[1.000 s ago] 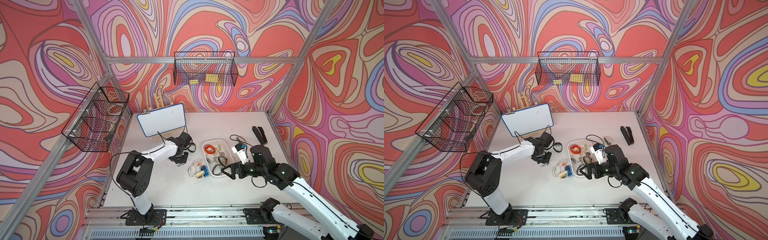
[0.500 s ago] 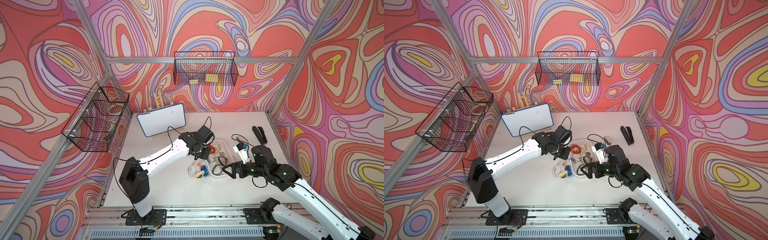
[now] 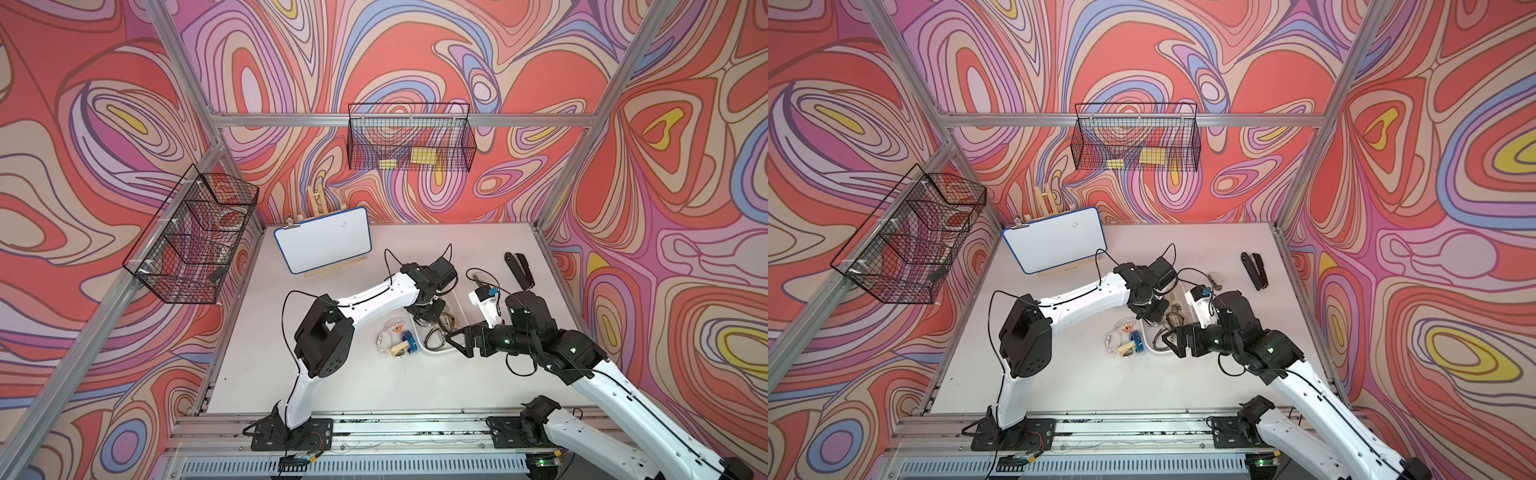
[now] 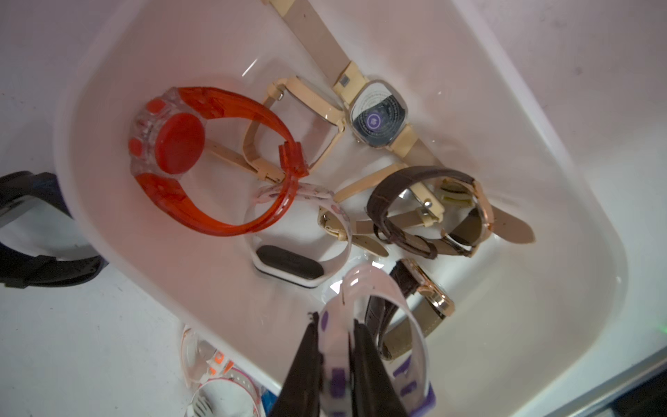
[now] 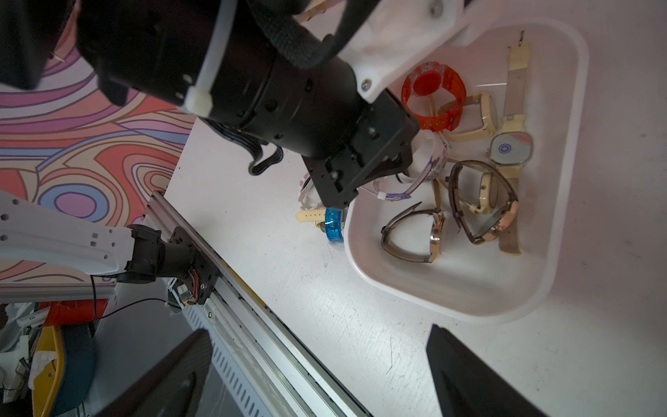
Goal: Put the watch into the storage box
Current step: Place the watch in the storage box.
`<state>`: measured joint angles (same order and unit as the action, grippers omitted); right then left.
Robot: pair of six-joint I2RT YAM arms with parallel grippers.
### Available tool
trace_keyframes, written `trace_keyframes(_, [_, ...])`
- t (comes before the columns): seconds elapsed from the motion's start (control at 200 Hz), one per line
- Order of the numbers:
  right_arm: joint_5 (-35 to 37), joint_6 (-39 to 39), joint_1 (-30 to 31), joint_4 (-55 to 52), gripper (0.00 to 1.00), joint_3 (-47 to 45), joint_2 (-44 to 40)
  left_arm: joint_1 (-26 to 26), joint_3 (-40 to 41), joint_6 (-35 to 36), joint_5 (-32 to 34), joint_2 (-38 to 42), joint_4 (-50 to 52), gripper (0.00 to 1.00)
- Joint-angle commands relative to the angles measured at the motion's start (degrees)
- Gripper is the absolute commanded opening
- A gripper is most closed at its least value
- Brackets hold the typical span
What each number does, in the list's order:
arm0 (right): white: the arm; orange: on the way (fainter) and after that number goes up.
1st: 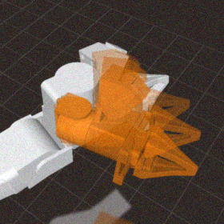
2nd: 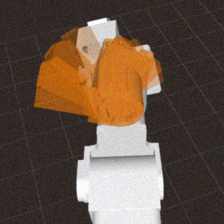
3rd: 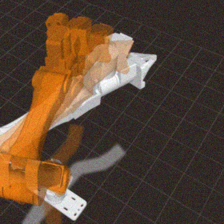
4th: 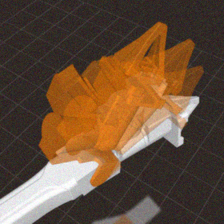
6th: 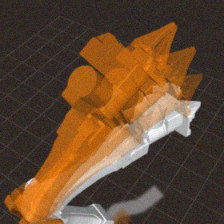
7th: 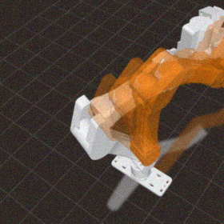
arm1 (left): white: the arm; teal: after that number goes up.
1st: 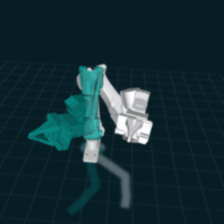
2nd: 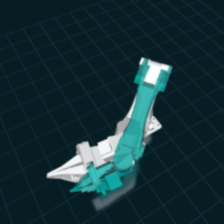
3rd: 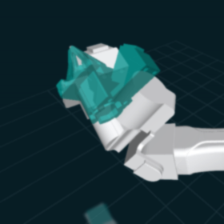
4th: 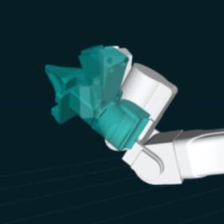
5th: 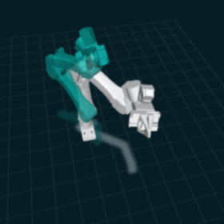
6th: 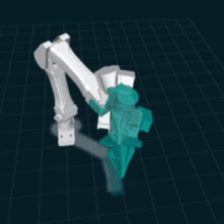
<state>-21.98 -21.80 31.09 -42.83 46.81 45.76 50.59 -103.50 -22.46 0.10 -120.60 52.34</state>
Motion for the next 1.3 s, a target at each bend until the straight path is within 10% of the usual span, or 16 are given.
trace_keyframes(0.0, [0.1, -0.2, -0.3, 0.6, 0.98, -0.9, -0.5, -0.1, -1.7, 1.3, 3.1, -1.9, 1.1, 0.12])
trace_keyframes(0.621, [0.1, -0.3, -0.3, 0.9, 0.98, -1.2, -0.2, -1.1, -1.3, 1.0, 7.8, -5.1, -0.3, 0.40])
trace_keyframes(1.077, [-0.3, 0.0, -0.3, 1.1, 0.98, -0.9, 0.8, -1.1, -0.1, -0.6, 9.0, 7.8, 1.6, 0.66])
trace_keyframes(1.292, [-3.4, -1.1, -0.2, 4.2, 0.98, 0.4, 4.3, -1.1, 12.9, -2.2, 6.5, 27.8, -7.6, 0.77])
